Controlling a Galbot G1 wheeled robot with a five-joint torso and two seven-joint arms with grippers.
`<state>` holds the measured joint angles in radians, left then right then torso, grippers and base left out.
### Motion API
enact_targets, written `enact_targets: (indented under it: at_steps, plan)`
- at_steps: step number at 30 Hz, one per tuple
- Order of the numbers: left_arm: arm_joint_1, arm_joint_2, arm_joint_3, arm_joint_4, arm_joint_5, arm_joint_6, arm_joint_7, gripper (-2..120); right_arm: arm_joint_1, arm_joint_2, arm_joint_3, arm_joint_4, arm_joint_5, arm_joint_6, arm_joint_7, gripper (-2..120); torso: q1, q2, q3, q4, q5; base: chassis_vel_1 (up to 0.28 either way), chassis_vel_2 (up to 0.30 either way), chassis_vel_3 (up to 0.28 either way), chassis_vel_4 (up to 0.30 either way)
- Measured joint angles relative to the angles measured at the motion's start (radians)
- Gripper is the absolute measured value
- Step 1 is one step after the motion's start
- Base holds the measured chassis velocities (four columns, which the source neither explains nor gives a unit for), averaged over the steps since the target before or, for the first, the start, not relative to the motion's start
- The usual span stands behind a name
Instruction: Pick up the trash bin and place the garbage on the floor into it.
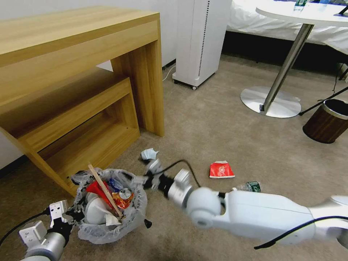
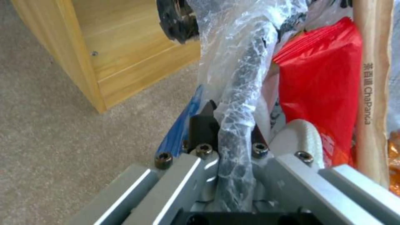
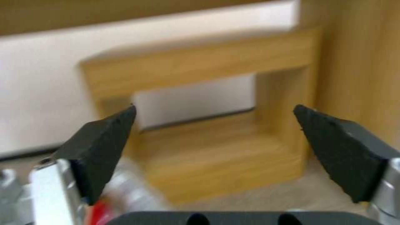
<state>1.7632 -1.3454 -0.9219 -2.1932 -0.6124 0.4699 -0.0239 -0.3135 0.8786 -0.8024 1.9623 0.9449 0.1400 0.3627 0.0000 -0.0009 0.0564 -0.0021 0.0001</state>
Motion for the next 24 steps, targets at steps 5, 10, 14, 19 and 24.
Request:
enact_targets:
  at_steps: [5, 10, 14, 19, 24]
  plan:
    - [0.011, -0.001, -0.007, -0.011, -0.001, 0.001, -0.001, 1, -0.103, -0.049, 0.171, 0.028, -0.033, 0.013, -0.004, 100, 0.000, 0.000, 0.000, 0.0002, 0.0001, 0.000, 0.000, 0.000, 0.000]
    - [0.014, 0.008, -0.008, -0.014, -0.006, 0.002, -0.001, 1, -0.307, -0.078, 0.481, 0.081, -0.093, 0.011, 0.005, 100, 0.000, 0.000, 0.000, 0.0001, 0.0002, 0.000, 0.000, 0.000, 0.000]
    - [0.012, 0.026, -0.010, -0.012, -0.018, 0.004, -0.001, 1, -0.508, -0.088, 0.737, 0.116, -0.159, 0.015, -0.001, 100, 0.000, 0.000, 0.000, -0.0002, 0.0003, 0.000, 0.000, 0.000, 0.000]
    - [0.004, 0.053, -0.011, 0.010, -0.031, 0.004, 0.000, 1, -0.756, -0.067, 1.038, 0.175, -0.209, 0.032, -0.043, 100, 0.000, 0.000, 0.000, 0.0002, -0.0003, 0.000, 0.000, 0.000, 0.000]
    - [-0.016, 0.082, -0.005, 0.034, -0.041, 0.004, 0.003, 1, -0.954, -0.017, 1.214, 0.210, -0.291, 0.056, -0.078, 100, 0.000, 0.000, 0.000, -0.0001, -0.0001, 0.000, 0.000, 0.000, 0.000]
